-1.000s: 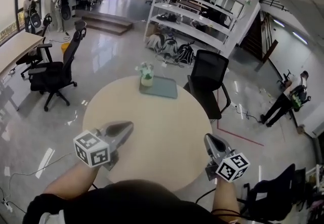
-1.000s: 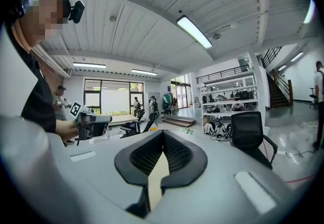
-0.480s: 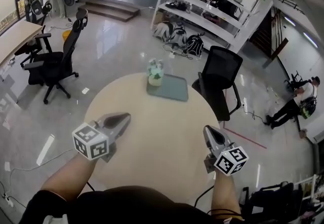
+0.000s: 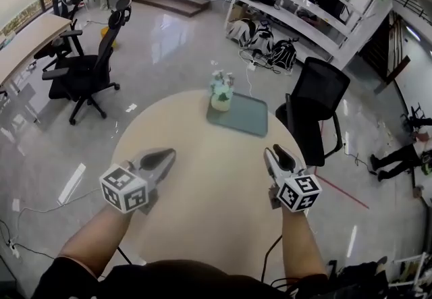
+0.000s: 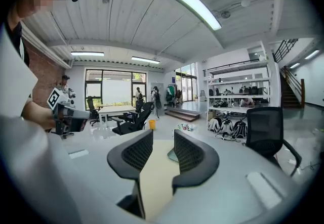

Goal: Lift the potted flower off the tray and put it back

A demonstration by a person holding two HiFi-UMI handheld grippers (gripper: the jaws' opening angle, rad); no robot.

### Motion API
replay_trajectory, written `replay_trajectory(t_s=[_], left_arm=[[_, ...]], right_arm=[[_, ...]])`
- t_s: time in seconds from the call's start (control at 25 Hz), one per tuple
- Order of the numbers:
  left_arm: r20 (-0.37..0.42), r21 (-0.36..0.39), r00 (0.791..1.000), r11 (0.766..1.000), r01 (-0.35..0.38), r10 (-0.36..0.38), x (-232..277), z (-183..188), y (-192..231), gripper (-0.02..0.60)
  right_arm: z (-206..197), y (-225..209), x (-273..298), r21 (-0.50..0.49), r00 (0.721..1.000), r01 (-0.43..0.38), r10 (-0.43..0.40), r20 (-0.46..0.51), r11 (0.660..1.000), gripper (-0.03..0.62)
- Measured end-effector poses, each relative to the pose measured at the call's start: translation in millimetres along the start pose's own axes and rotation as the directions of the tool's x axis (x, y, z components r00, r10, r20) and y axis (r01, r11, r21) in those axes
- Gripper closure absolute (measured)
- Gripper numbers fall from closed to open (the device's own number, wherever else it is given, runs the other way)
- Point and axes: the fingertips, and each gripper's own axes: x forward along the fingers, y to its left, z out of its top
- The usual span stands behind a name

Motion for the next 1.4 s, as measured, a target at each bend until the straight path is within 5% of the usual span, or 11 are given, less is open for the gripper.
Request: replay_trajectory(t_s=[0.32, 0.6, 0.92, 1.4], left_arm=[[-0.035, -0.007, 0.999, 1.0, 0.002, -0.002, 42, -23, 53, 0.588], [-0.082, 0.017, 0.997, 1.0, 0.003, -0.002, 75, -50, 111, 0.588], [-0.096, -0.017, 0.995, 1.0, 0.004, -0.005, 104, -81, 159, 0.588], [-0.096, -0.084, 0.995, 0.996, -0.024, 0.016, 112, -112, 194, 0.588]], right_arm=[[-13, -25, 94, 0.003, 0.998, 0.054, -0.054, 0.011, 0.999, 0.354], [-58, -48, 200, 0.01, 0.993, 0.113, -0.112, -0.048, 0.994, 0.179], [-107, -75, 312, 0.032, 0.983, 0.139, -0.134, -0.122, 0.99, 0.073], [-158, -121, 421, 0.064, 0.951, 0.238, -0.219, -0.217, 0.969, -0.001]])
